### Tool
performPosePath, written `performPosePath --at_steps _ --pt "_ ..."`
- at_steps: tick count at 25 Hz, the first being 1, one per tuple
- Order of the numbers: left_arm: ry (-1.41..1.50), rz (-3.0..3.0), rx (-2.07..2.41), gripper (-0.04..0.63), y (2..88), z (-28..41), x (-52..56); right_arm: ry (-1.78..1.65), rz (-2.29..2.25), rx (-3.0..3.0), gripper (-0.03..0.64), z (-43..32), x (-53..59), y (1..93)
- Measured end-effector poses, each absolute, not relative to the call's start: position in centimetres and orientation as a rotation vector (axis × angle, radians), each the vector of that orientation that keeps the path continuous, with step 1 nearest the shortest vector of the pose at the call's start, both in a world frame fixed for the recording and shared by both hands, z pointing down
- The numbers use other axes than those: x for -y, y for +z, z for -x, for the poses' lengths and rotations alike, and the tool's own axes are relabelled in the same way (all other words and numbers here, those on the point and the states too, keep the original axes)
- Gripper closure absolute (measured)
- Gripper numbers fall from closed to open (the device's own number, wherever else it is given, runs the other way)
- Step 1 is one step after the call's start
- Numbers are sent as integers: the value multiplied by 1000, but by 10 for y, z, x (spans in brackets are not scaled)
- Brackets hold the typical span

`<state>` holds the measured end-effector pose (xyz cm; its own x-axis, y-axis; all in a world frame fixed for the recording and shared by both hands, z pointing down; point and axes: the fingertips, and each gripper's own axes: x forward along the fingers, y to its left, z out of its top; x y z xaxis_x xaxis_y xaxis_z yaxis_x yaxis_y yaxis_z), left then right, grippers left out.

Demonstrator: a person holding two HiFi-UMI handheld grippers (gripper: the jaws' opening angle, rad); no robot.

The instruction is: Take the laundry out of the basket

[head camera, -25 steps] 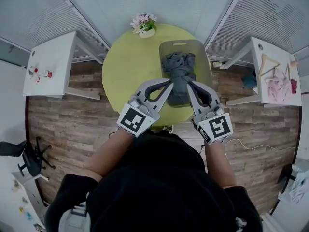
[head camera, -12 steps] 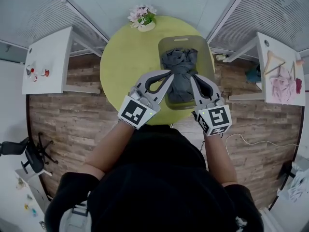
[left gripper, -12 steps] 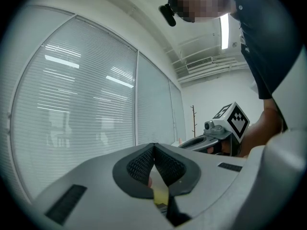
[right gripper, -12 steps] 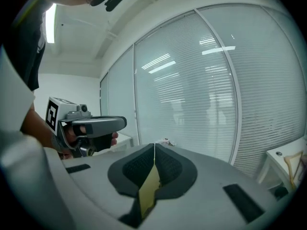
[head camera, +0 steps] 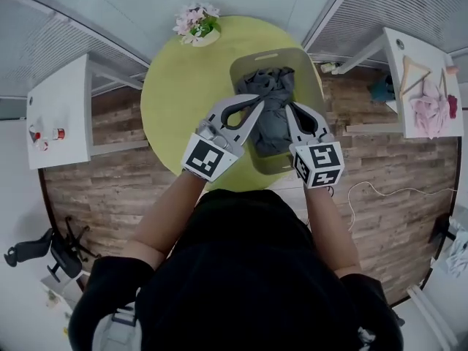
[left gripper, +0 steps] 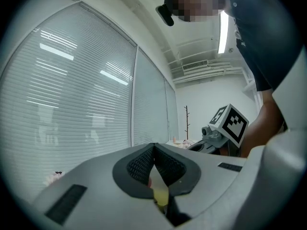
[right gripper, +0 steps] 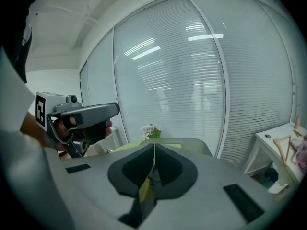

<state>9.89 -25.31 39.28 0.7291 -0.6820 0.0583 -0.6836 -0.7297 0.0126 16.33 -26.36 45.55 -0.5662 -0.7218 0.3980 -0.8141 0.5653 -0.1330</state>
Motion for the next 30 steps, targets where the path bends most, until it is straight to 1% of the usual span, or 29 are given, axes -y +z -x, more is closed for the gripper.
performPosePath --at_steps 11,13,16,22,26,30 --pt "71 -2908 1071 589 427 -99 299 633 -1273 2294 591 -156 294 541" --pt "76 -2908 1062 589 432 -99 304 674 -1252 2254 582 -154 296 558" --pt "78 -2901 1049 589 437 -100 309 746 -1216 2199 513 -151 298 583" --pt "81 -2913 1024 589 445 -99 317 854 -1163 2108 462 -146 298 624" --pt "77 -2900 1016 589 451 -98 323 941 -1128 2006 351 -144 298 659" --pt "101 -2913 1007 589 457 -98 326 1017 -1065 1945 274 -138 296 686"
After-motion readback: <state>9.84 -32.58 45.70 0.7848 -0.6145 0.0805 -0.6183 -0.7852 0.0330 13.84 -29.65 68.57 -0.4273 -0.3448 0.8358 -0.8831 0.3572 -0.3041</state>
